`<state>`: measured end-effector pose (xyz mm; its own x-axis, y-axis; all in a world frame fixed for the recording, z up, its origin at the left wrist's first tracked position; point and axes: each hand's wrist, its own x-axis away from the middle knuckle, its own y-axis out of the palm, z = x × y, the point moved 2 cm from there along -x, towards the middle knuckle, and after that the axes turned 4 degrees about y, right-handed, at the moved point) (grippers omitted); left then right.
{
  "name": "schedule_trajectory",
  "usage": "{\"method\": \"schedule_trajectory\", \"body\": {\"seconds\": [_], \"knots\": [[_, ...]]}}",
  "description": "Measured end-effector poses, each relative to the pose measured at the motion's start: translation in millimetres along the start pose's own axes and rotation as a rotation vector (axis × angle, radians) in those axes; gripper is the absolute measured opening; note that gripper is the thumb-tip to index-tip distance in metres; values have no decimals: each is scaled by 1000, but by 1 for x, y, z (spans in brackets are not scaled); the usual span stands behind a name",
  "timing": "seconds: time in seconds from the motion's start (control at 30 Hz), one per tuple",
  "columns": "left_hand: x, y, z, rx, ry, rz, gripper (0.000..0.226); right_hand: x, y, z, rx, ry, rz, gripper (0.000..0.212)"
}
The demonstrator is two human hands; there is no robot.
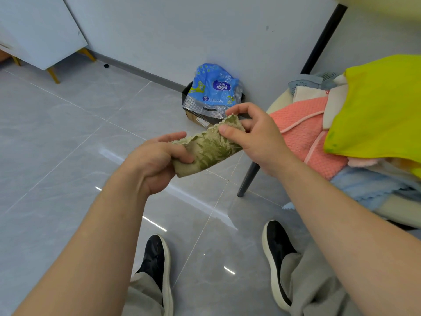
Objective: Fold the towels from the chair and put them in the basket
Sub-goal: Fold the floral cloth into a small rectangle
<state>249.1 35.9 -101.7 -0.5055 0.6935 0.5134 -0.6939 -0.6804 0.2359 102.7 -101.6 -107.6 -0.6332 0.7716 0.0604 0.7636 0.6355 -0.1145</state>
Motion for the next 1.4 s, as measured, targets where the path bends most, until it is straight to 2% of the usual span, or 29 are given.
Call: {"method": "schedule_trajectory", "body": {"seconds": [0.13, 0.27, 0.47, 0.6, 0.8, 0.97, 1.1, 1.23, 1.4], "knots": [[4, 4, 0, -80, -8, -173, 61, -1, -3, -1, -3, -5, 22, 33], [6, 7, -3, -192, -7, -238, 55, -1, -5, -2, 8, -24, 34, 32], [3, 4, -4, -477, 87, -192, 14, -3, -5, -1, 34, -39, 46, 31], [4, 5, -2, -588, 140, -143, 35, -4, -5, 2, 73, -36, 75, 30], [6, 8, -2, -640, 244, -71, 11, -7, -7, 9, 171, -31, 82, 34], [4, 5, 0, -602, 214, -18, 29, -8, -8, 11, 300, -53, 92, 40], [1, 0, -2, -601, 206, 4, 34, -10, -8, 15, 355, -58, 65, 48], [0, -4, 0, -681, 181, 4, 43, -11, -9, 18, 429, -75, -21, 55], [1, -7, 0, -801, 201, -46, 42, -7, -9, 19, 535, -17, -268, 66]]}}
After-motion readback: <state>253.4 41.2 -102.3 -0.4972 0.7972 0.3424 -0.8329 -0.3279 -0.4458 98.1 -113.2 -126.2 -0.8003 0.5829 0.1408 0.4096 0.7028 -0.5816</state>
